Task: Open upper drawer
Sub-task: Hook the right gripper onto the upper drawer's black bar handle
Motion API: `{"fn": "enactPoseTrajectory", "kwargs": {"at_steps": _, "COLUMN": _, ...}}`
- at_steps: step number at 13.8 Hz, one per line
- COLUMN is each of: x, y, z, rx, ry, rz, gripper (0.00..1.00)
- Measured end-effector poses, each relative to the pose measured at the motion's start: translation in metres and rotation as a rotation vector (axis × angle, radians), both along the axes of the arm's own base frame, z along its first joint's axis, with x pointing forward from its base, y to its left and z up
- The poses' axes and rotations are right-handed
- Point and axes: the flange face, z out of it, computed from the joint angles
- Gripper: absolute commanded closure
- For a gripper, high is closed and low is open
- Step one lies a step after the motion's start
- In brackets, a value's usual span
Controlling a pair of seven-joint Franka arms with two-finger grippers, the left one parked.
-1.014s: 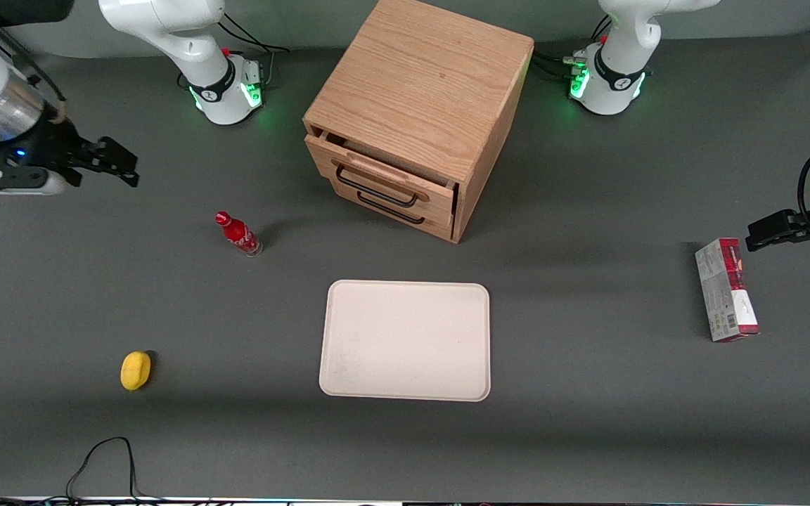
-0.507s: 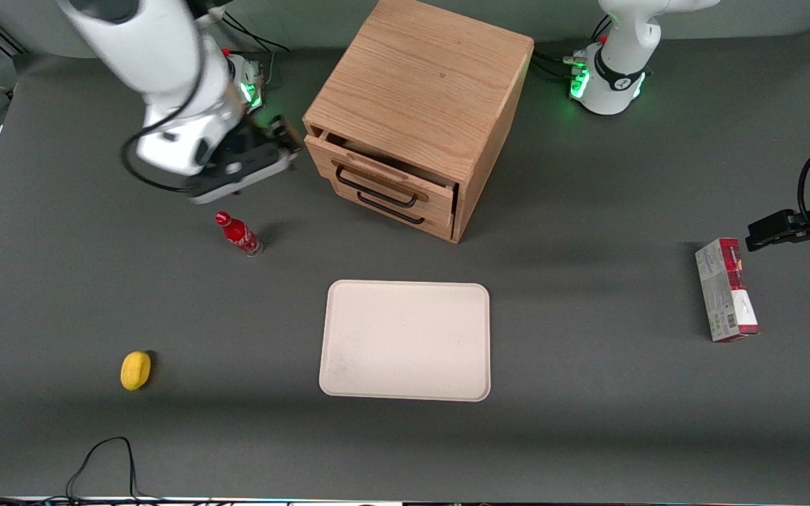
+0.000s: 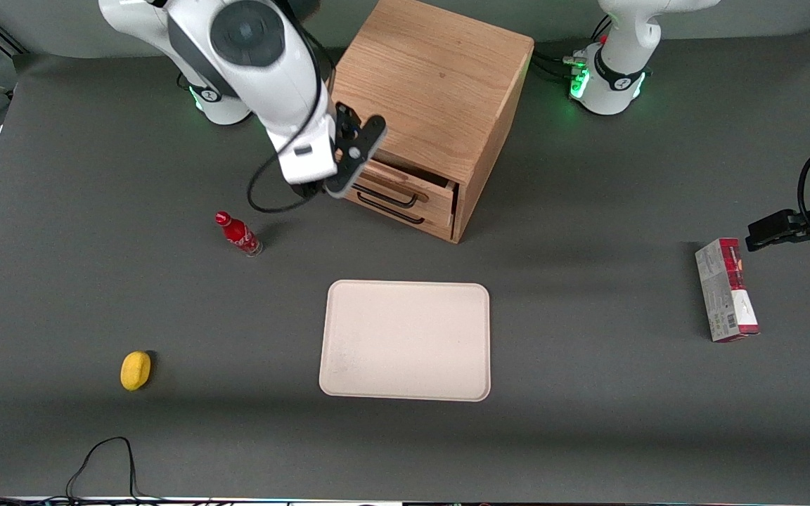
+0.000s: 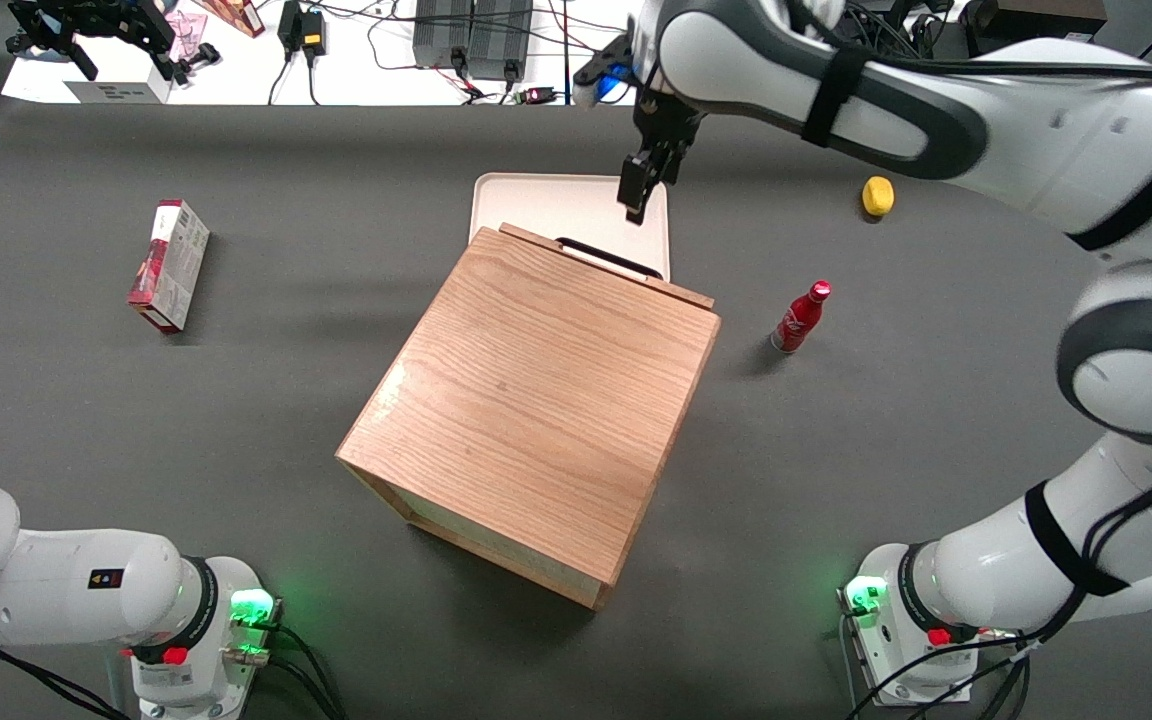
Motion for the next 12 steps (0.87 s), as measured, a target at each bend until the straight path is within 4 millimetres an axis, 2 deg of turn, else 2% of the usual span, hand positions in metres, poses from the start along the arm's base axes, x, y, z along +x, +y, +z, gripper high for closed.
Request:
{"fn": "enactPoseTrajectory", "kwargs": {"at_steps": 3, "x": 0.018, "y": 0.01, "z": -0.053, "rx": 0.035, "ry": 0.076, "rz": 0.029, "gripper": 0.0}}
{"fn": "enactPoseTrajectory", "kwargs": {"at_steps": 5, "x": 0.024, "y": 0.016, "z": -0.076, "rx": 0.054, "ry": 0.103, "rz": 0.031, "gripper": 0.0}}
{"fn": "enactPoseTrajectory", "kwargs": {"at_steps": 12, "x": 0.027, "y": 0.025, "z": -0.112, "rx": 0.063, "ry": 0.078, "rz": 0.042, "gripper": 0.0}}
